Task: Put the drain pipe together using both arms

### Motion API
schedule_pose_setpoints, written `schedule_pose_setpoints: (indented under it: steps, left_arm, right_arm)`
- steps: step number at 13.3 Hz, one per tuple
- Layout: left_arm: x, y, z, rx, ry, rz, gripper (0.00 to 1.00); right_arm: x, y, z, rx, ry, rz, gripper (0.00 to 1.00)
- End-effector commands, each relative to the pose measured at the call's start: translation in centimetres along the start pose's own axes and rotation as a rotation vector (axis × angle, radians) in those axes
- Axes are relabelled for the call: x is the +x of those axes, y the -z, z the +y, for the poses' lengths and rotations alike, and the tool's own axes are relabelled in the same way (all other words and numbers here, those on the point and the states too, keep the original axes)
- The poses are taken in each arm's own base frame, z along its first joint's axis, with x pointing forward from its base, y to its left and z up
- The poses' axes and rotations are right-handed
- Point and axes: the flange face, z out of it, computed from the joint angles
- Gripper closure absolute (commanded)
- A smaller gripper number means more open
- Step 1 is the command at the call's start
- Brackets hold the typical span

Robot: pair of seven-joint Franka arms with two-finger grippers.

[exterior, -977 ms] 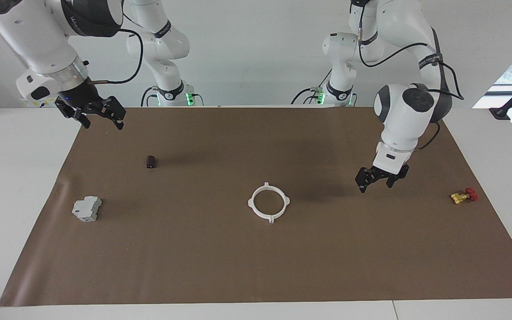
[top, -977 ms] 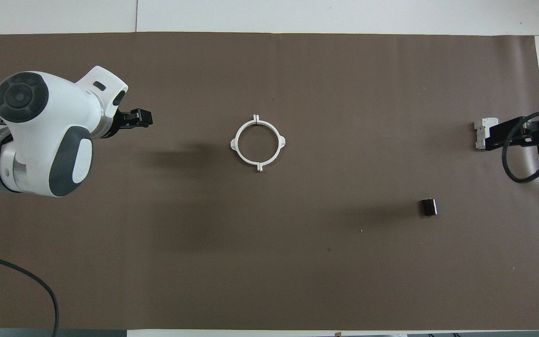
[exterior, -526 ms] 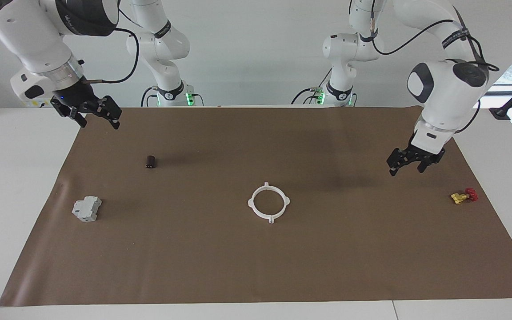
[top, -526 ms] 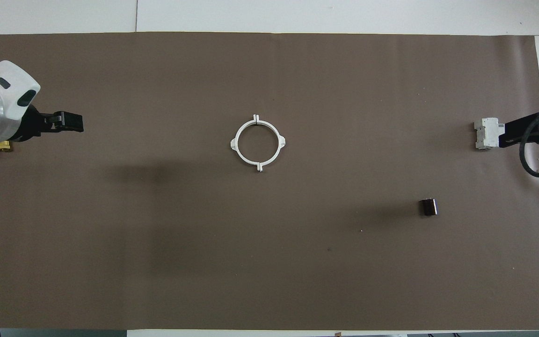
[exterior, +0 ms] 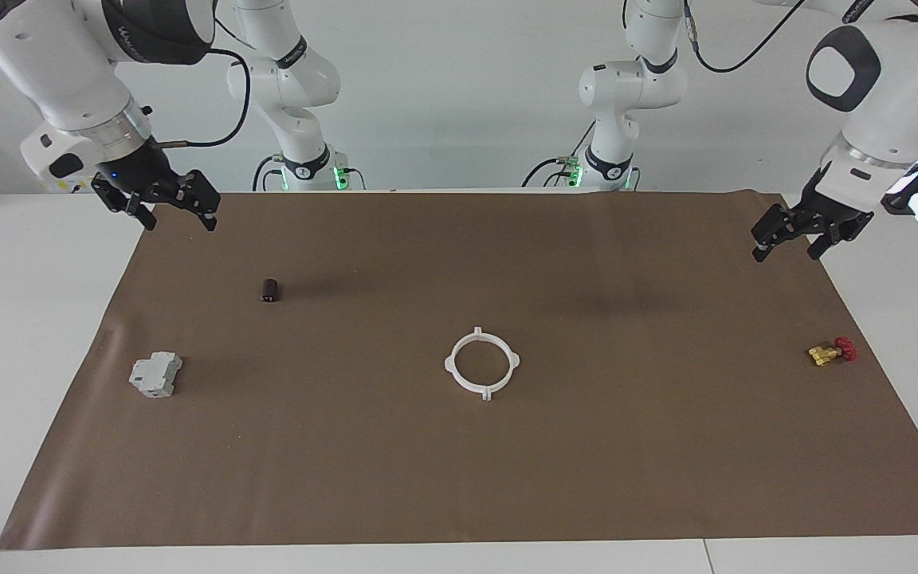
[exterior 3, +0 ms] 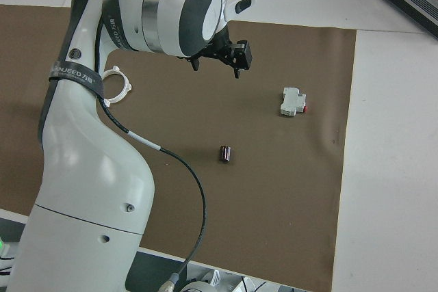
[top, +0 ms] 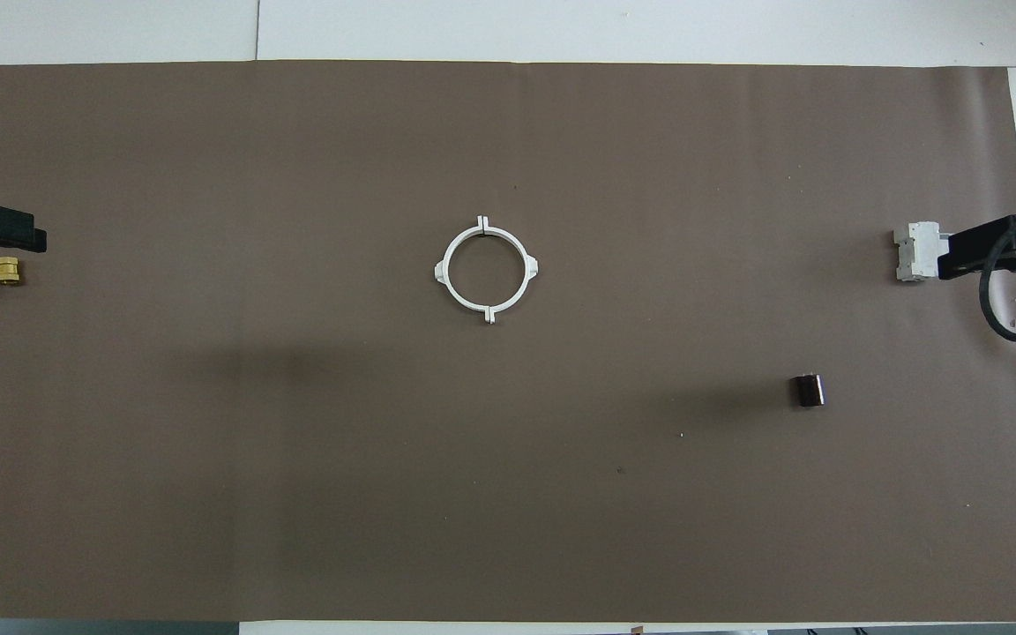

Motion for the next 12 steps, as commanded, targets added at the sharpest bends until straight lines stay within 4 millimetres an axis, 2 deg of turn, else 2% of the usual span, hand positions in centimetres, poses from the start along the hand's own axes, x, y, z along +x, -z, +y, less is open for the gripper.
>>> schedule_pose_setpoints:
  steps: [1,4,7,12]
  left_arm:
    - [-0.1,2.0,-0.7,-0.025,-0.005,-0.027,0.00]
    - [-1.5,3.0,-0.1,-0.033,-0.004,-0.025,0.00]
    - [-3.7,1.4,0.6,-0.041,-0.011,-0.058,0.00]
    - [-3.7,1.4,0.8,-0.034,-0.012,-0.053,0.00]
  right_arm:
    - [0.2,0.3,0.0,0.006,0.023,0.001,0.00]
    - [0.2,0.3,0.0,0.006,0.023,0.003,0.00]
    - [0.2,0.3,0.0,0.006,0.023,0.001,0.00]
    - [0.3,0.2,-0.2,0.006,0.024,0.001,0.00]
